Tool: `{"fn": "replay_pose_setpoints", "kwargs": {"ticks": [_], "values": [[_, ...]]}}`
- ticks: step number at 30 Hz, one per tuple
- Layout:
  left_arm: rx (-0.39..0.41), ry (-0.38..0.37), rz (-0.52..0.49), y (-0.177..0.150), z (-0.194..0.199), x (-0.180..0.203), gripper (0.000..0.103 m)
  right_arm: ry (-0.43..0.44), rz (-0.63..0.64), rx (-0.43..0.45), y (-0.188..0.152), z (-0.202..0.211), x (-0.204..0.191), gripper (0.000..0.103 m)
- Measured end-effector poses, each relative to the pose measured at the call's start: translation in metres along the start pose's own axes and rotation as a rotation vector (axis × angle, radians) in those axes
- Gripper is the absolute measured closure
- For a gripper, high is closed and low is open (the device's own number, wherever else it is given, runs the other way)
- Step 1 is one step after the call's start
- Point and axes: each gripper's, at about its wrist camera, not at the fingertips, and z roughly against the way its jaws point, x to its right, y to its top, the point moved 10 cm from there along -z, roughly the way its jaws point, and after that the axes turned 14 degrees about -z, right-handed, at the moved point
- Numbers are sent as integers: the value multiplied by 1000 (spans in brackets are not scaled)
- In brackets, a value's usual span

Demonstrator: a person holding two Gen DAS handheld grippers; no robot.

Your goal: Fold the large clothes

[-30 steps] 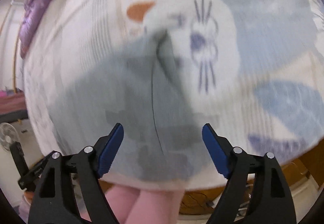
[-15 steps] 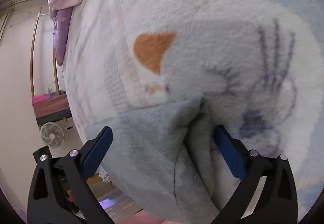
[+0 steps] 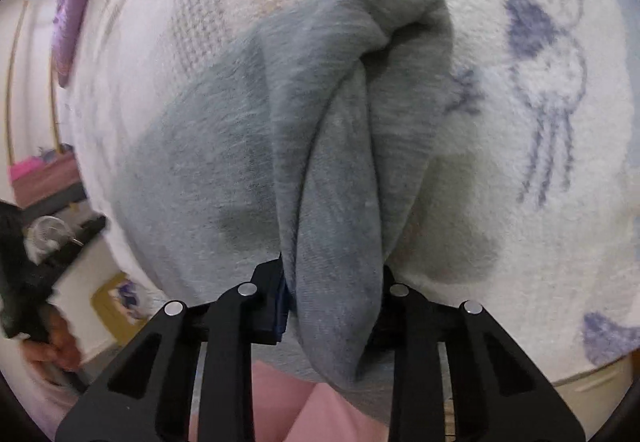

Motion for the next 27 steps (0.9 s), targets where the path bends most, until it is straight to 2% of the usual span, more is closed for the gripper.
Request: {"fn": "replay_pose_setpoints", "kwargs": {"ticks": [1,2,5,6,7,8,12,14,16,18,19,22,24,27], "values": [[-16,-34,23,8,-2,5,103,-22,-10,-1,0,-1,-1,77],[-69,-25,40,13,-9,6,103,-46,-28,-5,2,-4,-2,74],[-140,63,29,24,-31,-2,103,-84,-54,-15,4,-10,1,71],[-181,125,-6,25,-49,-10,103,-98,-54,-18,7,-12,1,71],[-232,138,-32,21,-72,-15,103,-104,-52,-20,8,-13,1,70],[-241,141,-37,20,-86,-17,102,-106,-48,-22,8,-13,2,70],[-349,165,-5,15,-73,-8,103,-69,-76,-20,11,-10,5,70],[-410,120,40,2,-67,-3,103,-64,-100,-29,8,-4,24,69],[-400,108,58,-3,-78,-10,103,-75,-103,-37,11,-4,29,67],[-369,88,136,-3,-96,-19,99,-90,-78,-43,15,-7,26,66],[-382,100,124,-2,-96,-17,99,-90,-74,-47,25,-9,28,66],[-418,191,7,-17,-80,-1,101,-59,-82,-58,34,-12,19,66],[-482,184,34,-46,-84,6,101,-53,-99,-66,34,-10,23,66],[-409,193,69,-50,-109,-2,100,-57,-91,-57,39,-14,33,63]]}}
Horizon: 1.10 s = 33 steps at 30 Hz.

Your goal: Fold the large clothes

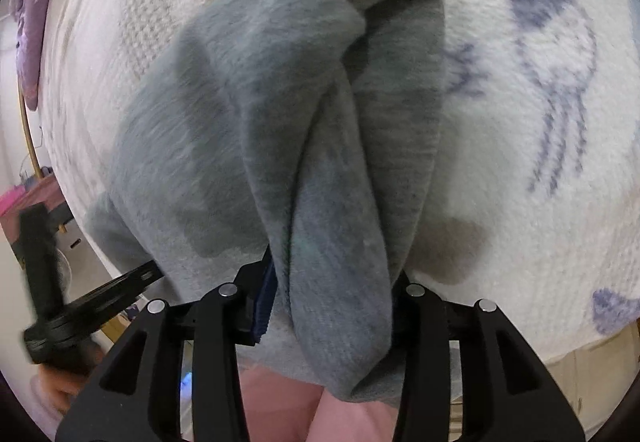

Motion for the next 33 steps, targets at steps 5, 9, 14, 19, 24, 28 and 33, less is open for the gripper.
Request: {"fn": "replay_pose_setpoints", "kwargs": {"ticks": [5,9,14,19,24,28,33], "values": [[-62,-20,-37,-44,6,16,103,1,6,-1,3,5,8,63],[46,-55,6,-55,-26,16,101,-5,33,8,6,2,13,59],[2,27,-95,-103,-29,30,103,-25,48,17,5,11,24,58],[-21,-21,-10,-117,-97,28,103,18,21,11,16,11,34,56],[88,-103,-38,-125,-80,47,103,-14,25,7,23,15,42,56],[238,-100,-43,-73,-70,43,103,-37,7,-3,31,13,40,56],[166,-138,-3,10,-178,38,102,-16,8,-10,35,14,43,55]]}}
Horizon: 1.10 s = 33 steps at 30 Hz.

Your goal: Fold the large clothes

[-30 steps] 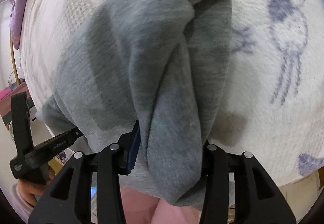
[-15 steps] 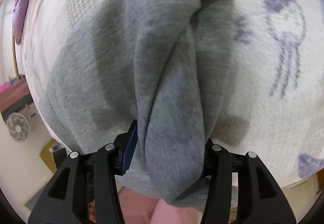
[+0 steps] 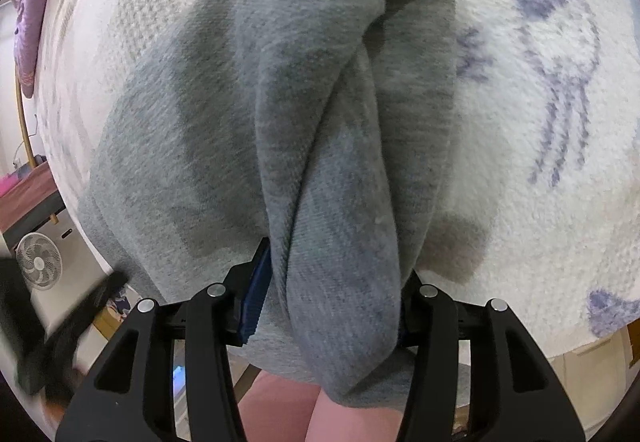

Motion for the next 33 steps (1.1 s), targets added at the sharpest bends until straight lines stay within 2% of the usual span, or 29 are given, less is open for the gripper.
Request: {"fn": "replay_pose_setpoints", "kwargs": {"ticks": [1,3,4,5,6,7,8,9,10,11,13,15,16,18,20,22,23,25,27,29,30,31,32,33], "values": [[7,-27,37,4,-17,-4,100,8,-1,0,-16,2,-10,55],[-32,-47,72,-4,-27,-2,103,28,-8,0,-18,2,-11,55],[-52,-32,40,-19,-33,3,103,33,-12,0,-19,3,-9,55],[-109,-5,10,-47,-49,8,103,36,-16,4,-18,4,-8,55],[-144,-1,13,-66,-65,9,103,36,-17,11,-17,4,-7,55],[-149,-3,36,-84,-92,7,103,33,-16,15,-17,3,-7,55],[-101,-14,56,-86,-114,3,101,28,-17,16,-17,0,-7,53],[-63,-37,108,-81,-133,-1,100,22,-17,16,-20,-3,-9,53],[-74,-55,155,-79,-144,-4,101,13,-9,16,-21,-4,-10,53],[-97,-60,158,-79,-154,-3,100,10,-4,15,-21,-4,-10,53],[-128,-33,33,-88,-167,6,102,25,-8,15,-22,-3,-8,53],[-110,-38,68,-86,-161,12,103,36,-9,18,-23,-3,-6,53],[-44,-77,70,-72,-153,17,103,36,-21,16,-23,-3,-5,53],[42,-39,19,-44,-145,22,103,18,-33,10,-25,-4,-4,53],[102,5,16,1,-153,14,103,-5,-33,6,-23,-4,-4,53],[115,-4,41,37,-185,7,103,-16,-38,5,-21,-2,-4,53],[64,-23,40,49,-219,5,103,-16,-35,7,-21,-2,-4,52],[46,-48,9,62,-250,6,102,6,-37,13,-21,-2,-3,51],[37,-59,4,59,-257,12,103,30,-47,16,-24,0,-2,51],[54,-30,-27,42,-257,15,103,40,-33,30,-26,1,0,53],[53,-45,-28,27,-263,17,103,38,-26,40,-27,1,1,53],[43,-69,-26,11,-278,24,103,34,-26,45,-27,1,1,53],[7,-54,-41,-7,-307,28,103,-27,-59,81,-27,-1,7,53],[-3,-29,-63,-16,-329,30,103,-32,-58,88,-27,-1,7,53]]}}
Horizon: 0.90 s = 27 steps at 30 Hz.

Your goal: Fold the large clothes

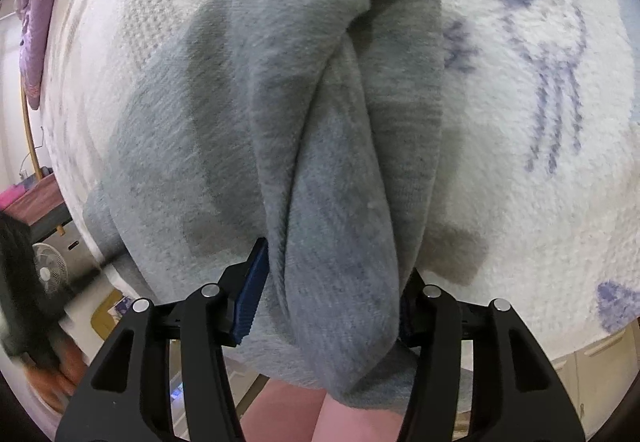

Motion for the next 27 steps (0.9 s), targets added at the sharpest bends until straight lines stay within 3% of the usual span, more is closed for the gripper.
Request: {"fn": "replay_pose_setpoints", "kwargs": {"ticks": [2,5,11,12,14,15,19,20,23,24,27], "values": [[63,51,-12,2,-31,2,102,-16,9,25,-3,2,-1,67],[61,20,91,1,-51,6,102,-12,20,69,-15,15,-13,80],[101,23,46,26,-90,-18,102,-5,121,167,-45,47,-48,84],[107,27,44,51,-70,5,102,23,136,178,-53,55,-58,84],[119,33,43,59,-85,11,102,57,161,187,-62,65,-72,85],[123,31,46,87,-71,14,102,87,174,190,-71,72,-83,85],[147,29,20,98,-89,13,102,127,240,200,-99,86,-119,85],[152,27,10,89,-67,-20,101,132,266,201,-108,87,-132,85],[175,-5,1,83,-76,-17,101,116,320,200,-118,85,-163,85],[176,-8,-18,63,-65,-33,102,94,349,207,-125,81,-176,85],[206,3,-21,50,-47,-51,103,82,402,198,-136,70,-207,85]]}}
